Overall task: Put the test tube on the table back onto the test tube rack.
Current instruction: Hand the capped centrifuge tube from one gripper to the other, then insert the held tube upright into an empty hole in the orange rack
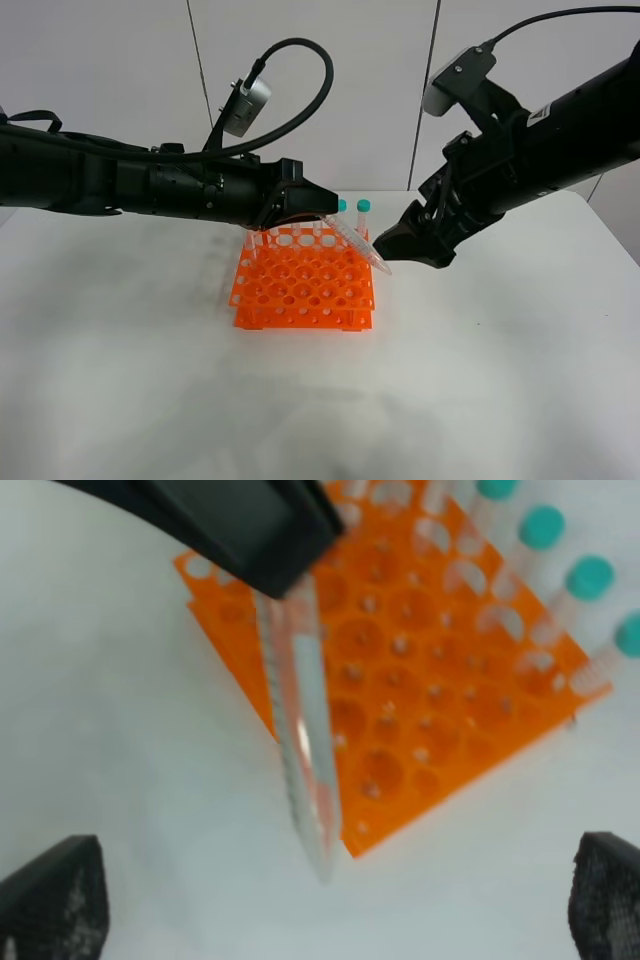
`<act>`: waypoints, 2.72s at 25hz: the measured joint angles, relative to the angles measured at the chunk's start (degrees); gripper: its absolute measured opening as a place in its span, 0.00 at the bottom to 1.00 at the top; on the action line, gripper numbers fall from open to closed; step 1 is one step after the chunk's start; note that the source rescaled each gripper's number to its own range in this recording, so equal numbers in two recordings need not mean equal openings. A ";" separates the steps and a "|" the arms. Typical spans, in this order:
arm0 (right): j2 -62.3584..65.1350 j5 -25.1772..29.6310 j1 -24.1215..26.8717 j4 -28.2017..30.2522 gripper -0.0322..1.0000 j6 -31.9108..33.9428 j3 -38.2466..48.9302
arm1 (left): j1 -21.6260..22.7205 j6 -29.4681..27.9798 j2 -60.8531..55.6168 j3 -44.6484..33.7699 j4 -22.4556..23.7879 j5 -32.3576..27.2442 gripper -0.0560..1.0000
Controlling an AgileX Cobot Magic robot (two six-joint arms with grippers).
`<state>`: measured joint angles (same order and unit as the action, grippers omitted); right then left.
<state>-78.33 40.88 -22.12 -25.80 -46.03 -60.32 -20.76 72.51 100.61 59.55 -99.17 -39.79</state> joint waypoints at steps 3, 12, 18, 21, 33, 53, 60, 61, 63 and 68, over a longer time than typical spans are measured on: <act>0.00 1.82 0.00 4.94 1.00 5.87 -3.08 | 0.00 0.00 0.00 0.00 0.00 0.00 0.06; -3.32 6.00 7.07 13.21 1.00 22.37 -11.20 | 0.00 -0.19 0.00 0.00 0.00 0.00 0.06; -9.37 9.87 14.94 14.56 1.00 29.28 -13.50 | 0.00 -0.23 0.00 0.00 0.00 0.00 0.06; -11.31 12.65 17.88 16.11 1.00 34.18 -14.66 | 0.00 -0.25 0.00 0.00 0.00 0.00 0.06; -10.58 27.89 23.35 23.02 1.00 41.39 -15.54 | 0.00 -0.48 0.00 0.00 0.00 0.00 0.06; 50.52 18.43 23.29 26.30 1.00 42.67 28.24 | 0.00 -0.58 0.00 0.00 0.00 -0.06 0.06; 68.25 18.14 23.29 26.24 1.00 42.67 32.02 | 0.00 -0.63 0.00 0.00 0.00 -0.23 0.06; 69.99 18.14 23.29 26.24 1.00 42.67 32.02 | 0.00 -0.63 0.00 0.00 0.00 -0.23 0.06; 73.22 18.14 23.29 26.24 1.00 42.67 32.02 | 0.00 -0.63 0.00 0.00 0.00 -0.23 0.06; 78.54 18.14 23.29 26.24 1.00 42.67 32.09 | 0.00 -0.63 0.00 0.00 0.00 -0.25 0.06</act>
<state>0.21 59.02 1.17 0.44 -3.36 -28.23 -20.76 71.88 100.61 59.55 -99.17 -40.04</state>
